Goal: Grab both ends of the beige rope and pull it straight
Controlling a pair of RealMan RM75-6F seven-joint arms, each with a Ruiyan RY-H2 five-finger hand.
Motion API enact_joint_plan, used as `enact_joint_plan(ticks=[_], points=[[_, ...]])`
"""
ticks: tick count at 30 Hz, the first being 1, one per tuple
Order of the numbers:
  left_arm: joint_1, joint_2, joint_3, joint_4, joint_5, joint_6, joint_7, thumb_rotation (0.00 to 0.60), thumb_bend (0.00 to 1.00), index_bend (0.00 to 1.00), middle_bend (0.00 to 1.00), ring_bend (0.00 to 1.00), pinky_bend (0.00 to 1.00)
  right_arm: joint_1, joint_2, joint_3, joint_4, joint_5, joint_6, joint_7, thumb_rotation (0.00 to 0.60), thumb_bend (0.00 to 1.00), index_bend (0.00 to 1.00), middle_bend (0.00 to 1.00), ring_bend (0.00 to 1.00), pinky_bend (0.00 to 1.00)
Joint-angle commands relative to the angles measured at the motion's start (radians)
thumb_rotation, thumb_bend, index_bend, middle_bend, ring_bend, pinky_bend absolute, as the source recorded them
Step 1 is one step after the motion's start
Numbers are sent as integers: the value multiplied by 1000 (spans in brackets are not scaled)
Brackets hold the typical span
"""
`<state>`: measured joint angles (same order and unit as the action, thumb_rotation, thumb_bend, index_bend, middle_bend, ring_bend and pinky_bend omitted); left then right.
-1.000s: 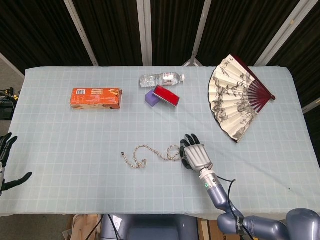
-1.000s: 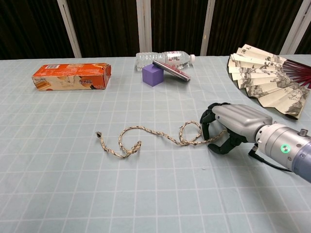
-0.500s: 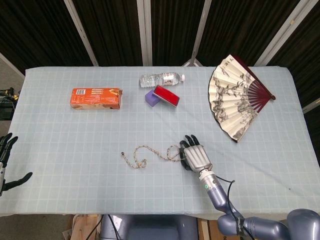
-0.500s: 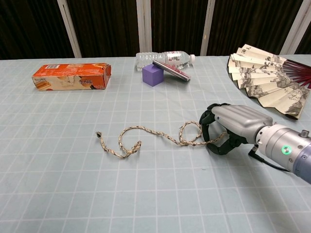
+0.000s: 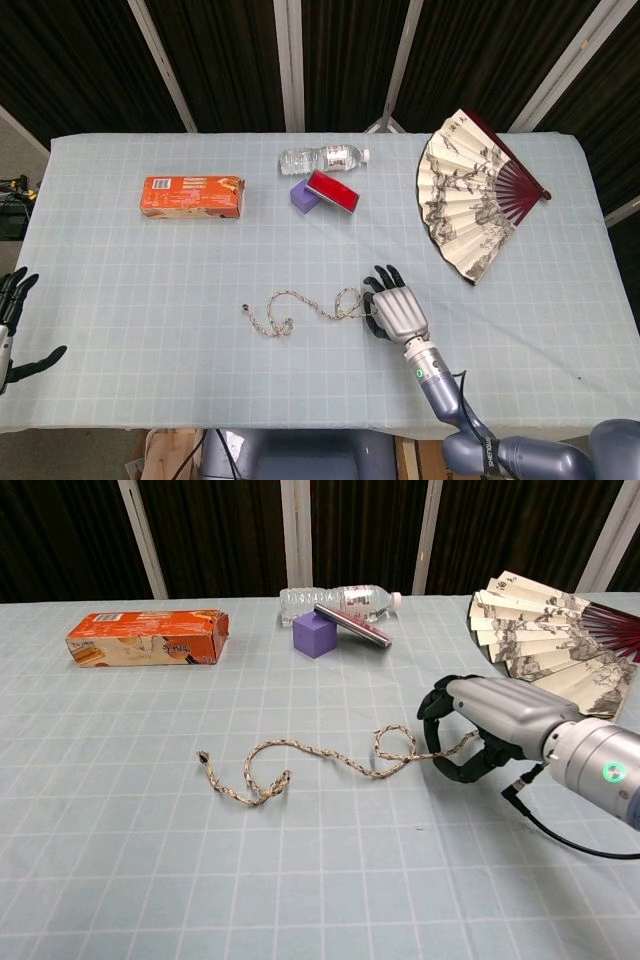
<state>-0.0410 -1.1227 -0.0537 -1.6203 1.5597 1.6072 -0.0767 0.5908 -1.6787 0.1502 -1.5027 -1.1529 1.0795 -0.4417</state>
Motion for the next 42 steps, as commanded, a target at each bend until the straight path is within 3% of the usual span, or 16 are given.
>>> enact_joint_plan(ticks=[1,9,16,21,26,33,42], points=[[0,0,2,-1,3,1,1,600,157,70,0,0,0,-13,32,-7,-42,-15,20,0,600,520,627,239,52,36],[-4,3,7,-13,12,-8,18,600,158,82,0,0,0,-49,97,-31,-150,-59,74,5,600,522,630,239,52,36],[-40,22,6,-67,8,-74,78,600,175,187,30,0,0,-64,133,-45,-194,-85,97,-8,600,522,630,239,52,36],[-113,36,-19,-125,-11,-177,166,600,198,273,80,2,5,-73,144,-47,-203,-64,91,-8,600,522,634,239,52,36],[-218,29,-67,-208,-104,-335,277,600,237,333,103,4,11,-79,151,-47,-198,-49,86,1,600,522,636,239,52,36],[-390,-56,-121,-192,-193,-520,490,600,246,385,127,4,12,-81,155,-36,-175,-23,76,16,600,522,636,239,52,36],[-526,-220,-112,-88,-202,-630,618,600,274,455,163,32,39,-79,162,-17,-145,10,62,30,600,522,637,239,52,36]])
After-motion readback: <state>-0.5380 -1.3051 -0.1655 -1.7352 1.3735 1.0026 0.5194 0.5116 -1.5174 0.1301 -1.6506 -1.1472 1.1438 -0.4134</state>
